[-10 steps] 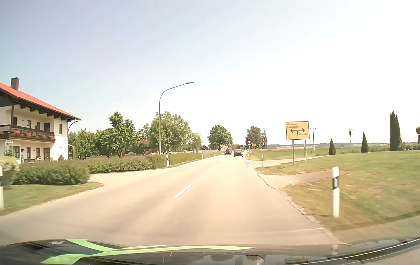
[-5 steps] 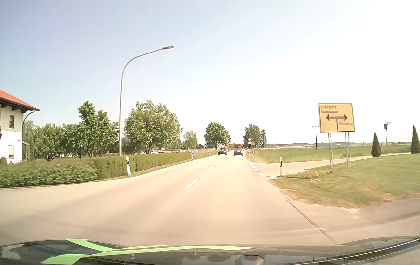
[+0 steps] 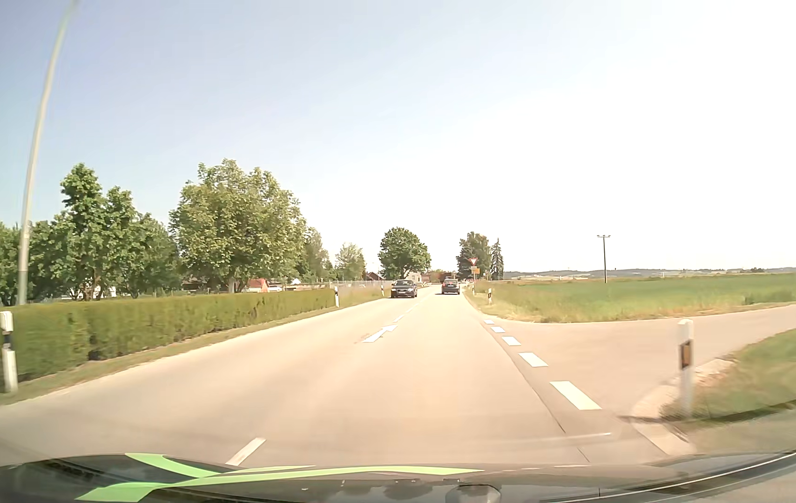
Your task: Follow the waypoints while adhering to traffic rules and regulations
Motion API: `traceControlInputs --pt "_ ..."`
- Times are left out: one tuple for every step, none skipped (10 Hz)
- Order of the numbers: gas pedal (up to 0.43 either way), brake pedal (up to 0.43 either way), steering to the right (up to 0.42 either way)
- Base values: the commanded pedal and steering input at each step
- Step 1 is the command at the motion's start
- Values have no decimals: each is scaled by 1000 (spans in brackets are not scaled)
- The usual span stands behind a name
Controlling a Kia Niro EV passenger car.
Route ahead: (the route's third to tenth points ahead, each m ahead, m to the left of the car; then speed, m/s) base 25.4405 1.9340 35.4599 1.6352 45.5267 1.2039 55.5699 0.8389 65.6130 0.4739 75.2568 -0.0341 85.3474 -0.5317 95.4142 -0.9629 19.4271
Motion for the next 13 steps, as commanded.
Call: traceControlInputs --pt "0 0 4" --pt "0 0 4" --pt "0 0 4" --pt "0 0 5" --pt "0 0 5" --pt "0 0 5" --pt "0 0 5" --pt "0 0 5" --pt "0 0 5" --pt "0 0 5" --pt "0 0 5" --pt "0 0 5" --pt "0 0 5"
